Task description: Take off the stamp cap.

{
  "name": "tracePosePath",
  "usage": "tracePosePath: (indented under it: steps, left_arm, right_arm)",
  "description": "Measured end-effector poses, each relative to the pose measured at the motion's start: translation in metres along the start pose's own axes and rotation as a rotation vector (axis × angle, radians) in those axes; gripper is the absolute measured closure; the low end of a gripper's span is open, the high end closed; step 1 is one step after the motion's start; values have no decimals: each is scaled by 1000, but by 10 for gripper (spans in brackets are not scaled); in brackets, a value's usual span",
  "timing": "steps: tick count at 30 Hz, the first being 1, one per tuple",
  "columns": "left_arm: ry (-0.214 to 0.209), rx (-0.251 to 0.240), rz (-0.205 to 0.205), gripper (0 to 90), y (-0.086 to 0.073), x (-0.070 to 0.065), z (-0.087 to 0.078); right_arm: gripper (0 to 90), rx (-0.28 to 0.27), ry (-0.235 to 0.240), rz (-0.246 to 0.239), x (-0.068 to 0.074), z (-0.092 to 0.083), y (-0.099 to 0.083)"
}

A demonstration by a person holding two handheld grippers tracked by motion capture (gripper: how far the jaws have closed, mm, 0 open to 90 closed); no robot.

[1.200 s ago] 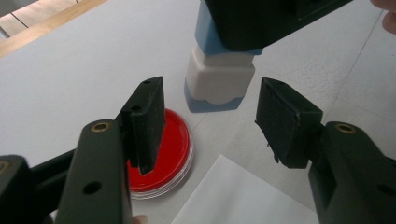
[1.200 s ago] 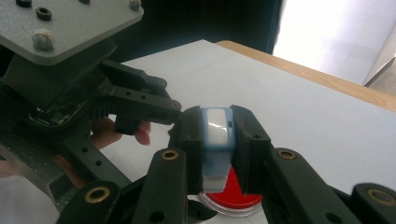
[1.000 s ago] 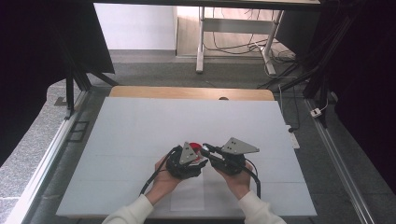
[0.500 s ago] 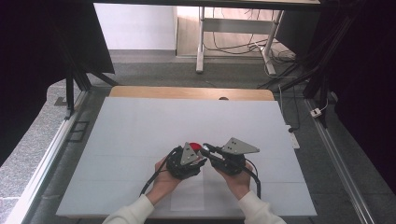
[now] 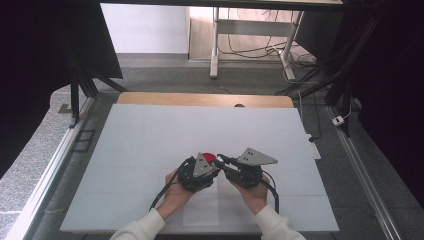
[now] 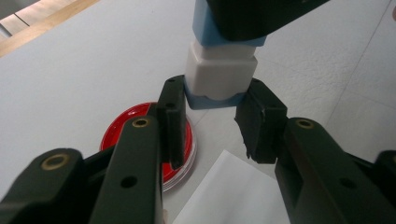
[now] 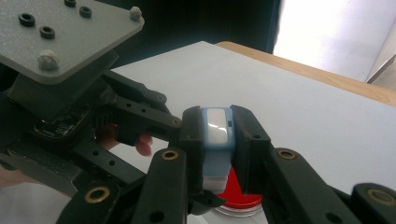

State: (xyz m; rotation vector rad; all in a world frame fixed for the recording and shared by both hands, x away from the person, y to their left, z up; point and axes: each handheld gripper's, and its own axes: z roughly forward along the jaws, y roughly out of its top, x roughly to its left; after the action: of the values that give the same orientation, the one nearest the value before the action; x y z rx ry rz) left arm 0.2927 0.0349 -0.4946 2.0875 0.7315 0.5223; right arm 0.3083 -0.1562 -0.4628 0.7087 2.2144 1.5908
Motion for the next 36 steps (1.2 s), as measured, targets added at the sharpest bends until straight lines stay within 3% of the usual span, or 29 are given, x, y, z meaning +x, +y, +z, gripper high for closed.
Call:
tracePosePath:
  steps: [17, 30, 36]
  left_arm:
    - [-11, 6, -3, 647, 0, 1, -1]
    - [-2, 23, 33, 655, -1, -1, 0]
    - [-23, 21, 3, 655, -2, 1, -1]
  right_arm:
    - [750, -5, -13, 2, 2, -1, -1]
    - [750, 7, -15, 6, 3, 0, -1]
    - [750, -1, -23, 10, 4, 0, -2]
